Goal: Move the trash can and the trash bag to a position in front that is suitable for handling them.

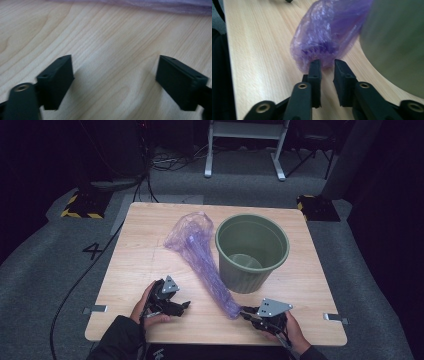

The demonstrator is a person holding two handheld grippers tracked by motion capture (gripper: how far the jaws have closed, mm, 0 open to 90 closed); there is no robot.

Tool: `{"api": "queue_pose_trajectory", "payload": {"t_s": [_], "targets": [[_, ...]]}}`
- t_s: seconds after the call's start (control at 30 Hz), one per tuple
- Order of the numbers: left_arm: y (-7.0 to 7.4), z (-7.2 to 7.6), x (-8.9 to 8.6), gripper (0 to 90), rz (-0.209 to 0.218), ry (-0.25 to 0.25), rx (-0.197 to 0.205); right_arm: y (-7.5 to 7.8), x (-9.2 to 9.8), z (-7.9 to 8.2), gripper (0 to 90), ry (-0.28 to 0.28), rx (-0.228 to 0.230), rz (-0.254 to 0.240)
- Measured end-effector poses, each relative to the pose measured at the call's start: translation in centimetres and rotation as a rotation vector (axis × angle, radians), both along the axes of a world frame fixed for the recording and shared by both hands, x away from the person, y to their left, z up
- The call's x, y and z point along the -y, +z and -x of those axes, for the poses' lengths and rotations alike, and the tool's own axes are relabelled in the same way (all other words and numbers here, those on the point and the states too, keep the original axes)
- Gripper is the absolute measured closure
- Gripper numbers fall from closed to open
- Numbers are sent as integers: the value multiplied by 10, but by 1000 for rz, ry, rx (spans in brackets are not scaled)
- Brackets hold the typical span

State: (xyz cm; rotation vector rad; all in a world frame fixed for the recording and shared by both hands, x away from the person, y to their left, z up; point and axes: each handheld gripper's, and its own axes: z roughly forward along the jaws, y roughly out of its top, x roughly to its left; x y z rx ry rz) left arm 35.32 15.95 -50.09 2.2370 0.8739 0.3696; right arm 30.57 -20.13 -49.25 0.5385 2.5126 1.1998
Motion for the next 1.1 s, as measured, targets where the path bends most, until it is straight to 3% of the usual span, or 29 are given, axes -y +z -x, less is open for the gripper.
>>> {"api": "queue_pose_trajectory", "payload": {"t_s": [0.07, 0.23, 0.3, 0.33, 0.4, 0.53, 0.57, 0.67, 0.77, 0.93, 1.07, 1.1], "targets": [[1, -2, 2, 159, 4, -6, 6, -1, 4, -3, 692, -9, -9, 11], [11, -8, 7, 158, 51, -21, 59, 0, 17, -8, 598, -43, -35, -18], [19, -12, 9, 162, 100, -20, 90, 1, 26, -12, 486, -73, -49, -38], [19, -12, 9, 168, 100, -20, 90, 1, 26, -12, 486, -73, -49, -38], [29, -16, 14, 177, 143, -23, 114, 1, 35, -17, 405, -109, -51, -30], [37, -21, 22, 172, 178, -26, 112, -1, 48, -21, 378, -154, -61, -32], [39, -25, 27, 171, 166, -35, 120, -3, 59, -24, 361, -176, -63, -34], [40, -29, 33, 166, 169, -37, 121, -3, 68, -26, 351, -194, -67, -31], [37, -36, 39, 165, 119, -20, 154, -7, 82, -28, 337, -223, -70, -11], [39, -49, 40, 155, 146, -2, 132, -10, 96, -30, 312, -246, -96, -18], [37, -61, 42, 160, 145, 35, 121, -9, 111, -32, 312, -294, -105, -29], [34, -68, 44, 175, 137, 84, 115, -9, 112, -33, 312, -306, -106, -27]]}}
